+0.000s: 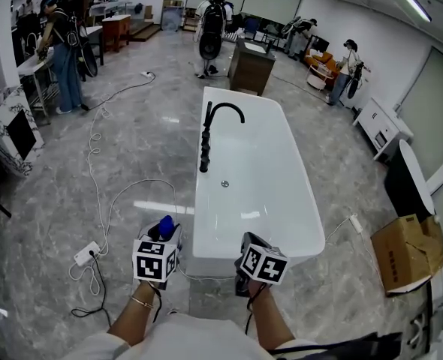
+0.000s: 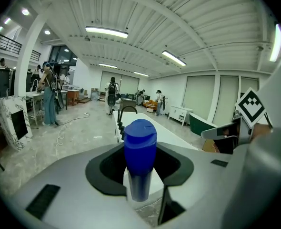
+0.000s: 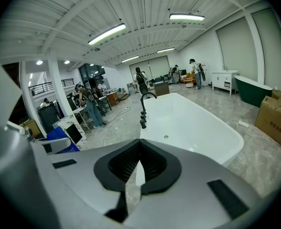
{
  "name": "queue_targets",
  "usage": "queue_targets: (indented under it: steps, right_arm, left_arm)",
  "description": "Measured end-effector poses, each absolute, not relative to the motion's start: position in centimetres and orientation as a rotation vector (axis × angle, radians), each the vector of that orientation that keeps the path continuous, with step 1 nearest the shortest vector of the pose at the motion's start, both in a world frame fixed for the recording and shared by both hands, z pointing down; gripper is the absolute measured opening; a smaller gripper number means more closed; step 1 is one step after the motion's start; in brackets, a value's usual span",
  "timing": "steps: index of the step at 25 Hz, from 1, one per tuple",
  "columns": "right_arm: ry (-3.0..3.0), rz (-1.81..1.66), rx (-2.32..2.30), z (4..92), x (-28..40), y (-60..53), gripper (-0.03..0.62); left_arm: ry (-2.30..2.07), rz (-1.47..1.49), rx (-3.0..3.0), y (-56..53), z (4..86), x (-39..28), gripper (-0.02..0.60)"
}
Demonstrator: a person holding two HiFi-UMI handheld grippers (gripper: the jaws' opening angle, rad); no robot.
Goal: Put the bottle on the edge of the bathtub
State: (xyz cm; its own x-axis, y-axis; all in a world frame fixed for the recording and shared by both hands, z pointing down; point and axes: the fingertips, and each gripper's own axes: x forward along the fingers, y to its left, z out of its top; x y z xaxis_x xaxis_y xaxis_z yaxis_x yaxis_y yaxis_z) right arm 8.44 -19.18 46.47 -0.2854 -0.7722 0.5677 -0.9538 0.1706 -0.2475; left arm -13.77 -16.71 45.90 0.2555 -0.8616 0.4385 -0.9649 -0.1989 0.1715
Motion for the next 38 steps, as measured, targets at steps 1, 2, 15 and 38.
queue_targets:
  steps: [1,2,15,38]
  right_arm:
    - [-2.135,0.831,1.653,46.7,8.5,-19.2,0.026]
    - [-2.127,0.842,1.658,47.0,8.6,-19.3,0.026]
    - [-2.109,0.913,1.562,50.2,7.4,-24.0,0.026]
    - [-2.063,0.991,1.419,58.3,6.0,-31.3,0.026]
  left_arm:
    - [-1.657,0.352,2.123,-16.9,46.2,-13.8,0.163]
    - [-1.651,0.359,2.121,-17.1,46.4,-13.8,0.163]
    - [-1.653,0.396,2.084,-20.3,47.4,-13.4,0.163]
    - [-1.607,0.500,2.025,-27.2,53.4,-10.9,0.163]
